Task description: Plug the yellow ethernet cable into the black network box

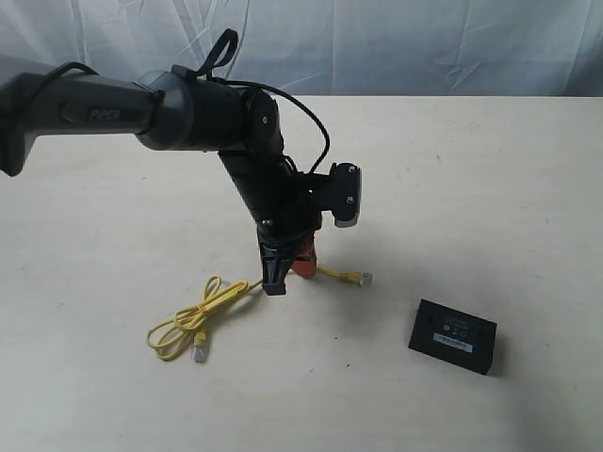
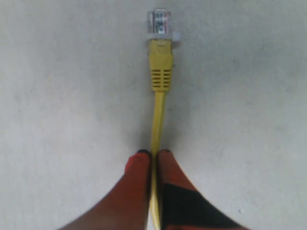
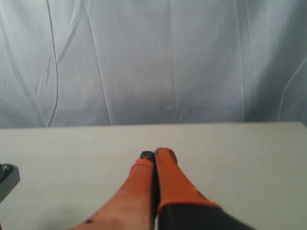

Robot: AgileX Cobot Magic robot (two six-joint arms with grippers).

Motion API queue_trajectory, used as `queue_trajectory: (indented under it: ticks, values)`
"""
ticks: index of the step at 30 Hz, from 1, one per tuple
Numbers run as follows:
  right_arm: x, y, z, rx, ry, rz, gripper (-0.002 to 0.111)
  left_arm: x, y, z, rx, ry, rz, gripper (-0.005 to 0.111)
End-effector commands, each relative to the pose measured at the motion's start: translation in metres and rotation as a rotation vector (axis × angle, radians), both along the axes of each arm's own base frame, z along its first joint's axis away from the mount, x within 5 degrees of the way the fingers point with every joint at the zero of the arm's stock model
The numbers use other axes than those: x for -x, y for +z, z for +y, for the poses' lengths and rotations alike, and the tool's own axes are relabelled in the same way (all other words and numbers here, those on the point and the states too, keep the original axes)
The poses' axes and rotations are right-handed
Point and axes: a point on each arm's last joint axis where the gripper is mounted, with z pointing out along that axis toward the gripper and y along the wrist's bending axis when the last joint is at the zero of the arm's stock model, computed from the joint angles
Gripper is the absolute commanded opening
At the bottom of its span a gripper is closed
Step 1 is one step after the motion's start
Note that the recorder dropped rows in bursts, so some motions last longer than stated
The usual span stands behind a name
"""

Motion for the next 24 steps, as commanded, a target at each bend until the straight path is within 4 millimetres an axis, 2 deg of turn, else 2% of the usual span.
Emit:
queue_trajectory:
  ticks: [1, 5, 10, 13, 18, 24]
  values:
    - [-0.025, 0.012, 0.005, -0.027, 0.026, 0.361, -0.001, 0.002, 0.004, 0.000, 0.004, 0.001, -0.003, 0.000]
    - [-0.051, -0.005, 0.016, -0.118, 0.069, 0.679, -0.001, 0.002, 0.004, 0.000, 0.004, 0.001, -0.003, 0.000]
    - [-0.072, -0.040, 0.034, -0.125, 0.275, 1.006, -0.001, 0.002, 0.004, 0.000, 0.004, 0.001, -0.003, 0.000]
    - [-0.082, -0.059, 0.042, -0.127, 0.364, 1.142, -0.001, 0.002, 0.004, 0.000, 0.004, 0.001, -0.003, 0.000]
    - [-0.090, -0.085, 0.056, -0.111, 0.419, 1.310, -0.001, 0.002, 0.004, -0.001, 0.008, 0.004, 0.001, 0.000]
    - [-0.102, -0.107, 0.077, -0.017, 0.419, 1.298, -0.001, 0.002, 0.004, -0.001, 0.008, 0.004, 0.001, 0.000]
